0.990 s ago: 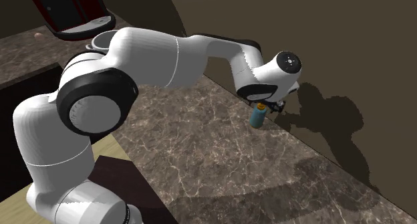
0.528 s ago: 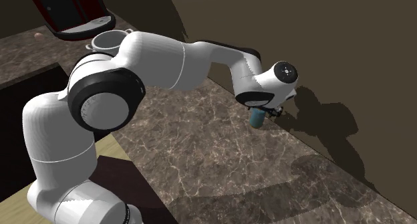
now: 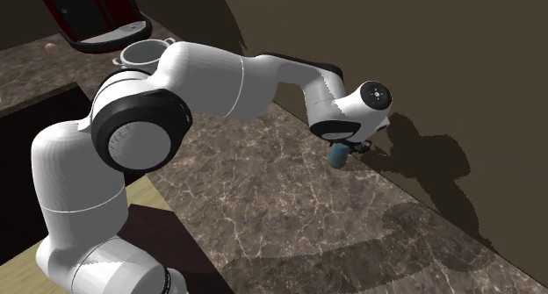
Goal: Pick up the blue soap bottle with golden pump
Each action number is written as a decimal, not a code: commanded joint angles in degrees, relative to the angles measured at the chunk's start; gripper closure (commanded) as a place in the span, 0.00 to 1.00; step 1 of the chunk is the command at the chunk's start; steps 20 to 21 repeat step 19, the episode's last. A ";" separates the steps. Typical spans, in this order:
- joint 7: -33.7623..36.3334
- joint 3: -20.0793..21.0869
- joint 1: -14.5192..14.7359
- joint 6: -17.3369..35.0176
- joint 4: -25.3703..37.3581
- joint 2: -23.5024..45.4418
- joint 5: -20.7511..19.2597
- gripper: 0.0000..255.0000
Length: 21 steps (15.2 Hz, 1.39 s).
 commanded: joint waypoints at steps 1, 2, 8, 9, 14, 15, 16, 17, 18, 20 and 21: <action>-0.02 0.04 0.00 0.01 -0.14 0.12 -0.01 1.00; 0.09 -0.10 0.23 0.07 -0.48 -0.26 -0.22 1.00; 2.69 -1.60 1.22 -2.72 1.00 -2.55 -3.15 1.00; 3.11 -1.83 1.36 -3.20 1.30 -2.90 -3.62 1.00; 5.15 -2.84 1.97 -5.74 2.99 -4.54 -5.80 1.00; 5.54 -3.02 2.07 -6.27 3.37 -4.84 -6.21 1.00; 5.93 -3.20 2.16 -6.81 3.77 -5.12 -6.61 1.00; 6.31 -3.37 2.24 -7.35 4.18 -5.40 -7.00 1.00; 6.37 -3.39 2.26 -7.43 4.23 -5.45 -7.06 1.00; 6.37 -3.39 2.26 -7.43 4.24 -5.44 -7.06 1.00; 6.37 -3.39 2.26 -7.43 4.24 -5.44 -7.06 1.00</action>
